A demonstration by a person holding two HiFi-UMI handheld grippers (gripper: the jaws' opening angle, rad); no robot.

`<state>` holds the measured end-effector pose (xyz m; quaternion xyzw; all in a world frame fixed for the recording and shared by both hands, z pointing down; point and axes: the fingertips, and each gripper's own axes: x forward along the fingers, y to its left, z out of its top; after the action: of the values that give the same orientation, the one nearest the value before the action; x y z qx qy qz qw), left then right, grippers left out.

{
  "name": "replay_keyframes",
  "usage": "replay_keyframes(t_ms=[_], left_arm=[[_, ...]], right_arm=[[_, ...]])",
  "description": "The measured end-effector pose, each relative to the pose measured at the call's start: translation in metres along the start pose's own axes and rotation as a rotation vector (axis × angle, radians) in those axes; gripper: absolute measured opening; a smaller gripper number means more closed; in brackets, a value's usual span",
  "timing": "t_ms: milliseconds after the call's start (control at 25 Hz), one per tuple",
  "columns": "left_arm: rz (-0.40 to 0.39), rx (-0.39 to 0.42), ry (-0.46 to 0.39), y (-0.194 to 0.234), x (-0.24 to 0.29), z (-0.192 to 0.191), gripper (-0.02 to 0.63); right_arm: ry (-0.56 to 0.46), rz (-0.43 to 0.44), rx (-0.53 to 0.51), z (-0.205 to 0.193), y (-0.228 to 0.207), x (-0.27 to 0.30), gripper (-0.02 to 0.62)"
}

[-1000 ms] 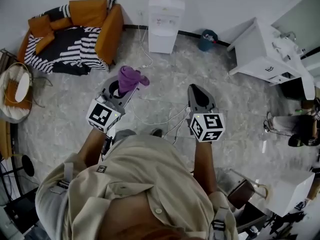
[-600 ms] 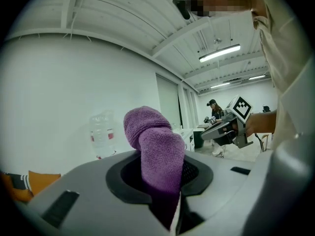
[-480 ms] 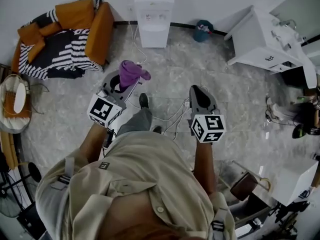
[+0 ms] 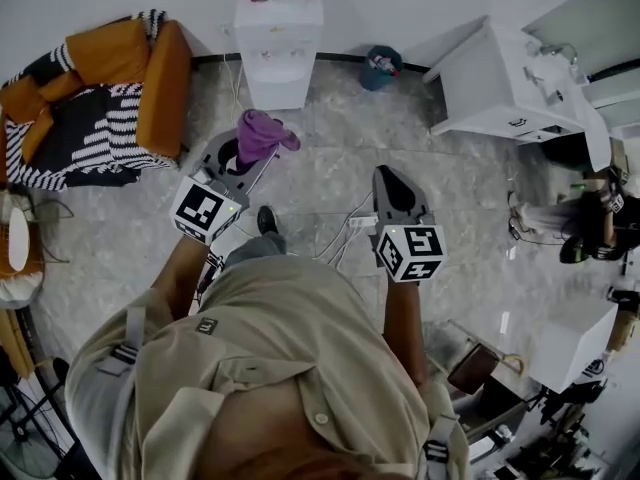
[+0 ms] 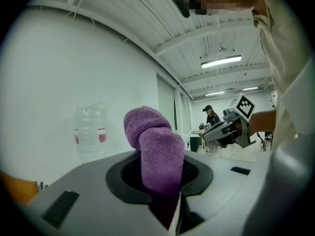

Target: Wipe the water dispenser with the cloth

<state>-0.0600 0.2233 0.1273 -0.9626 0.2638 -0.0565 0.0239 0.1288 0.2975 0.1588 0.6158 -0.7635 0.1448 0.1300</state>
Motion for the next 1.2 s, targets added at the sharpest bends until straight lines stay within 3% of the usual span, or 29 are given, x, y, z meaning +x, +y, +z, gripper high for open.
replay_keyframes(t_ms=[280, 560, 840, 1000, 1200], left_arm=[[-0.019, -0.01, -0.032, 0.071, 0.051, 0.001, 0.12], [0.078, -0.026, -0.01, 0.133, 0.082, -0.013, 0.12], [0.284, -0.045, 0.071, 0.179, 0.119, -0.03, 0.12], [0.462, -0.061, 0.105, 0.197, 0.144, -0.027, 0.12], [0.62, -0.067, 0.168, 0.205, 0.17, -0.039, 0.12]], right_arm=[[0.016, -0.047, -0.007, 0.032, -0.026, 0.059, 0.028], [0.063, 0.002, -0.023, 0.052, -0.062, 0.125, 0.028], [0.09, 0.194, -0.089, 0.077, -0.108, 0.215, 0.028], [0.08, 0.327, -0.147, 0.102, -0.147, 0.273, 0.028], [0.124, 0.431, -0.168, 0.113, -0.186, 0.318, 0.028]])
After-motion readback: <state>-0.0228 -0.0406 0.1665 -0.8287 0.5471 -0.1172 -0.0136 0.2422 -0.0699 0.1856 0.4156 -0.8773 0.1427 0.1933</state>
